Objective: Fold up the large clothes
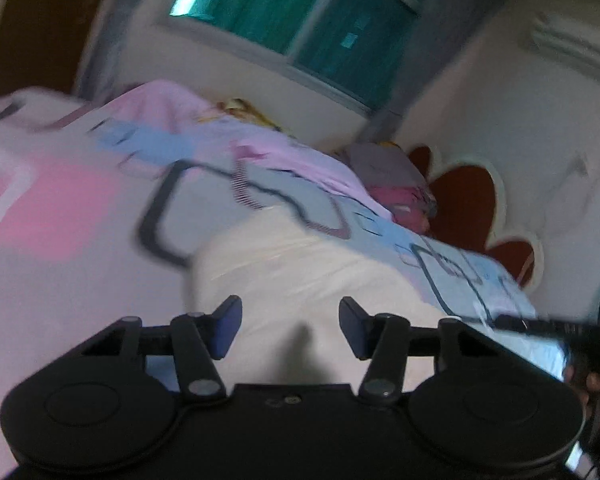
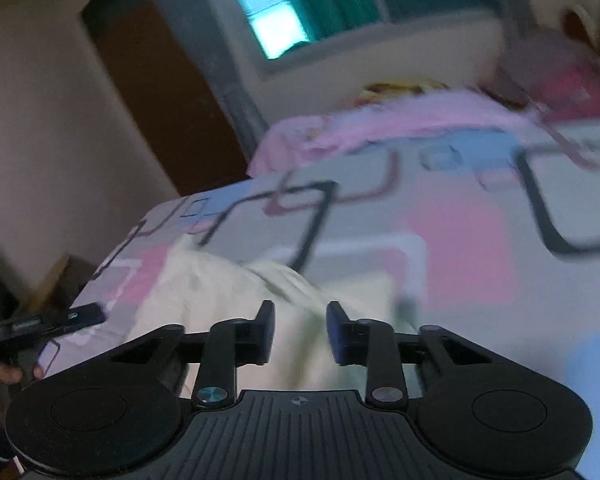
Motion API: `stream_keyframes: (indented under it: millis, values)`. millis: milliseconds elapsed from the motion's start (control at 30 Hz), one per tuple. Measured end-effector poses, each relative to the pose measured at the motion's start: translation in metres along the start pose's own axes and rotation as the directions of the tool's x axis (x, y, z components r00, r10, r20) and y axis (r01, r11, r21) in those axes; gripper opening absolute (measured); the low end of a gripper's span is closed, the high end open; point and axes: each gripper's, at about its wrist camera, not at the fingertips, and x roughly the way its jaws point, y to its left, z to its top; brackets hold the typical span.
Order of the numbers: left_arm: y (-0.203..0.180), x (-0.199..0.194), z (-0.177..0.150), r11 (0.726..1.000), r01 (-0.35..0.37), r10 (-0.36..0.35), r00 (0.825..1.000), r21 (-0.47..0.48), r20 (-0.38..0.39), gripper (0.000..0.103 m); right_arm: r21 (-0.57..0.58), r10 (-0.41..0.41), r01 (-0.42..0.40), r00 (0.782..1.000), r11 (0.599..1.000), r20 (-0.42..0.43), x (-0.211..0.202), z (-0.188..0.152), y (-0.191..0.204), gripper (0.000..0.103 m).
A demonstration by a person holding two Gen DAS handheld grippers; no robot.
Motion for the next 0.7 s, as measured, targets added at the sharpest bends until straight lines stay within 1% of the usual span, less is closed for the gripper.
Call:
stream_keyframes:
  millis: [67,133,200,300,400,467,533,700]
  values:
    - [-0.025,0.022,0.006,0.997,-0.006,0.008,1.000,0.081,-0.022,0.049,-0.064,-0.014,0.013,1.000,0.998,-0.019,0.020,0.003,0.024,0.029]
    - [-0.045,0.042,0.007,0.989,0.010,-0.002,0.998,0.145,-0.057,0.049,-0.111,-0.067,0.061,0.996,0.992,-0.053,0.045,0.001,0.037,0.029]
    - [-0.059,0.060,0.006,0.980,0.008,0.010,0.996,0.199,-0.090,0.048,-0.123,-0.110,0.100,0.991,0.987,-0.075,0.056,-0.006,0.032,0.029]
    - [-0.070,0.078,-0.003,0.965,0.015,0.024,0.989,0.261,-0.147,0.047,-0.098,-0.159,0.148,0.980,0.984,-0.116,0.065,-0.025,0.011,0.029]
    - [-0.065,0.091,-0.016,0.961,0.039,0.018,0.979,0.275,-0.201,0.047,-0.074,-0.172,0.163,0.974,0.984,-0.147,0.072,-0.045,-0.006,0.029]
    - [-0.060,0.092,-0.025,0.957,0.052,0.011,0.976,0.284,-0.216,0.047,-0.019,-0.148,0.147,0.978,0.989,-0.149,0.071,-0.055,-0.019,0.029]
    - [-0.058,0.097,-0.031,0.958,0.054,0.010,0.975,0.283,-0.221,0.047,0.025,-0.127,0.132,0.982,0.991,-0.136,0.070,-0.062,-0.028,0.029]
    - [-0.060,0.100,-0.039,0.952,0.042,0.027,0.975,0.303,-0.221,0.048,0.063,-0.122,0.131,0.984,0.989,-0.130,0.066,-0.068,-0.036,0.028]
